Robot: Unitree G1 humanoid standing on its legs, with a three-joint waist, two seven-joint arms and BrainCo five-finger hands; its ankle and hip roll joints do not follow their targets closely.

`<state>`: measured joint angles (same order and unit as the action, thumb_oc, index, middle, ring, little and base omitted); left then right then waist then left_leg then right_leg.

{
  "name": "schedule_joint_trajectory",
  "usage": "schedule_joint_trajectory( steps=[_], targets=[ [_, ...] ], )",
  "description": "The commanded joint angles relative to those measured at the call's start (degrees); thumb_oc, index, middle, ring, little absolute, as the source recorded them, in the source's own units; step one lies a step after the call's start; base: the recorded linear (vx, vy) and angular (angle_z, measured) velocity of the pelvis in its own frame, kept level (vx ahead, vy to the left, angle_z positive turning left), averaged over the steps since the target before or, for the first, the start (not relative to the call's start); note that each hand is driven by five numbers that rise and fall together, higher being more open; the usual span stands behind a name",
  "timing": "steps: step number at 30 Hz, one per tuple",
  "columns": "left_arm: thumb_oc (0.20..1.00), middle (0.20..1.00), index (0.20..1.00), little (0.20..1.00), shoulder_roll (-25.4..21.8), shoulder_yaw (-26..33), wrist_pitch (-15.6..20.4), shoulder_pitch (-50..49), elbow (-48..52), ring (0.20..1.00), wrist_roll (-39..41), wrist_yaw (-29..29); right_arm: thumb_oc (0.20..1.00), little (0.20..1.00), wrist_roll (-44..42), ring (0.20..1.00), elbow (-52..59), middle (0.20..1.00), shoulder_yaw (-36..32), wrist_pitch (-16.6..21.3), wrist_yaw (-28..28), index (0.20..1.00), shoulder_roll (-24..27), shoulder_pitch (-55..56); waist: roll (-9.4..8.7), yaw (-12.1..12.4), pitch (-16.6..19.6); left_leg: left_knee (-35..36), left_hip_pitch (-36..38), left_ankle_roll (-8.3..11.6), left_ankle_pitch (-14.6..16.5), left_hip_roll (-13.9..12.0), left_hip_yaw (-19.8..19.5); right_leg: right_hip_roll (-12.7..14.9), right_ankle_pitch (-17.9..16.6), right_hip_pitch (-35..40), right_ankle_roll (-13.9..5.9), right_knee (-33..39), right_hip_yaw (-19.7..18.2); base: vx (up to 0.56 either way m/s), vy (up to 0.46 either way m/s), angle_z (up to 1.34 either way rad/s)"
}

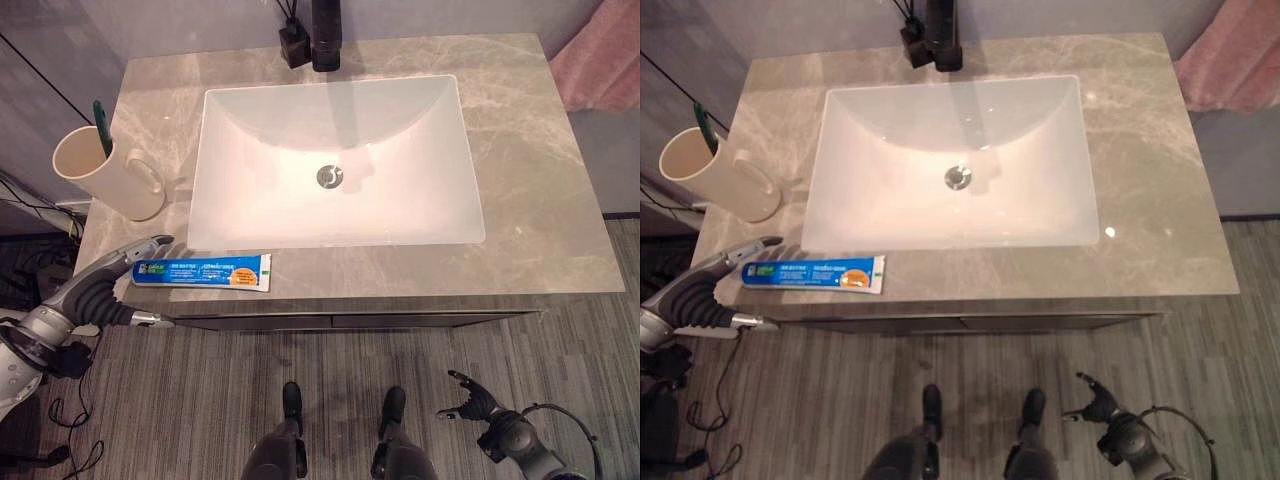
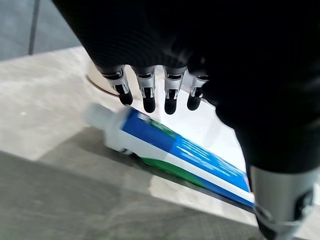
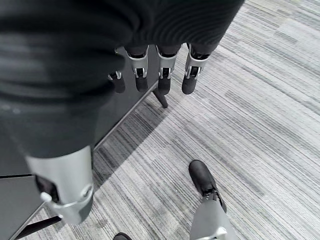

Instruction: Put brush and paste in cup on sink, flatten towel.

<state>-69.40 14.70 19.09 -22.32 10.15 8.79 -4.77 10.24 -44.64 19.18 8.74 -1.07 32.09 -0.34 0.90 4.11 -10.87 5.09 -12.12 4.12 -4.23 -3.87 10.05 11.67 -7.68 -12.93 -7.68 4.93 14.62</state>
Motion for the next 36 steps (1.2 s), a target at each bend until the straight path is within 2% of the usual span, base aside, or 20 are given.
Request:
schedule_joint_trajectory(
  steps=[1, 12, 13, 16, 17, 18, 25, 31, 36],
  targets=[
    [1.000, 1.000, 1.000, 1.000, 0.1, -0.1, 2.1, 1.1, -1.8, 1.000, -2.5, 3.1, 1.000, 1.000, 1.2, 1.000, 2.5, 1.000, 1.2, 1.2, -0.9, 1.000, 2.8, -0.8, -2.30, -0.5, 1.8, -0.1, -2.5, 2.83, -1.5, -1.6, -3.1, 8.3, -11.6, -2.1, -7.32, 0.1, -1.3, 0.00, 0.000, 0.00],
    [1.000, 1.000, 1.000, 1.000, 0.3, -2.7, 1.9, 2.4, -1.7, 1.000, -7.9, 4.6, 1.000, 1.000, 1.5, 1.000, 3.6, 1.000, 1.6, 1.3, -1.1, 1.000, 4.0, -2.1, -2.59, -0.5, 1.4, -0.1, -3.7, 3.14, -2.1, -2.1, -3.8, 8.1, -11.0, -2.8, -7.32, 0.1, -0.6, 0.00, 0.000, 0.00],
    [1.000, 1.000, 1.000, 1.000, 2.6, -3.7, 2.1, 3.5, -2.3, 1.000, -6.5, 5.0, 1.000, 1.000, 1.7, 1.000, 3.7, 1.000, 2.0, 1.3, -1.2, 1.000, 3.9, -2.3, -2.65, -0.5, 1.3, -0.1, -4.0, 3.19, -2.3, -2.1, -4.0, 8.1, -10.8, -2.8, -7.32, 0.1, -0.4, 0.00, 0.000, 0.00],
    [1.000, 1.000, 1.000, 1.000, 3.4, -4.9, 2.0, 4.7, -3.3, 1.000, -7.8, 6.2, 1.000, 1.000, 2.0, 1.000, 4.5, 1.000, 2.4, 1.3, -1.2, 1.000, 4.3, -2.5, -2.71, -0.5, 1.1, -0.1, -4.4, 3.25, -2.3, -2.2, -4.4, 8.1, -10.5, -3.0, -7.32, 0.1, -0.4, 0.00, 0.000, 0.00],
    [0.652, 0.652, 0.652, 0.652, 3.9, -5.1, 2.2, 4.8, -3.4, 0.652, -8.5, 6.6, 1.000, 1.000, 2.3, 1.000, 5.4, 1.000, 2.5, 1.4, -1.2, 1.000, 4.6, -2.6, -2.87, -0.6, 1.0, -0.1, -4.5, 3.29, -2.3, -2.4, -4.4, 8.0, -10.3, -3.0, -7.32, 0.1, -0.4, 0.01, 0.003, 0.04],
    [0.200, 0.200, 0.200, 0.200, 4.4, -5.8, 2.4, 5.0, -3.6, 0.200, -9.5, 7.3, 1.000, 1.000, 2.1, 1.000, 5.9, 1.000, 2.4, 1.5, -1.5, 1.000, 4.7, -2.7, -2.89, -0.6, 0.9, -0.1, -4.7, 3.36, -2.4, -2.5, -4.6, 8.1, -10.1, -3.1, -7.32, 0.1, -0.3, 0.01, 0.004, 0.04],
    [0.200, 0.200, 0.200, 0.200, 4.1, -9.6, 2.8, 6.5, -4.1, 0.200, -16.4, 8.1, 1.000, 1.000, 2.3, 1.000, 5.7, 1.000, 2.5, 2.0, -2.7, 1.000, 4.8, -3.2, -3.67, -1.1, 0.5, -0.1, -4.9, 3.53, -2.4, -3.0, -4.6, 7.7, -9.6, -3.4, -7.32, 0.1, -0.3, 0.00, 0.001, 0.01],
    [0.200, 0.200, 0.200, 0.200, 4.5, -12.2, 2.9, 7.7, -4.5, 0.200, -18.2, 8.3, 1.000, 1.000, 2.4, 1.000, 3.9, 1.000, 2.3, 1.9, -3.3, 1.000, 4.4, -3.3, -3.95, -1.3, 0.5, -0.1, -4.8, 3.50, -2.4, -3.2, -4.6, 7.5, -9.3, -3.4, -7.32, 0.1, -0.4, 0.00, 0.000, 0.00],
    [0.200, 0.200, 0.200, 0.200, 4.8, -14.6, 3.2, 8.2, -4.2, 0.200, -21.2, 7.8, 1.000, 1.000, 2.3, 1.000, -3.1, 1.000, 2.2, 1.2, -4.3, 1.000, 2.4, -3.4, -4.29, -1.4, 1.1, -0.1, -4.0, 3.56, -2.0, -3.4, -4.4, 7.5, -8.6, -2.7, -7.32, 0.1, -0.5, 0.00, 0.000, 0.00]
  ],
)
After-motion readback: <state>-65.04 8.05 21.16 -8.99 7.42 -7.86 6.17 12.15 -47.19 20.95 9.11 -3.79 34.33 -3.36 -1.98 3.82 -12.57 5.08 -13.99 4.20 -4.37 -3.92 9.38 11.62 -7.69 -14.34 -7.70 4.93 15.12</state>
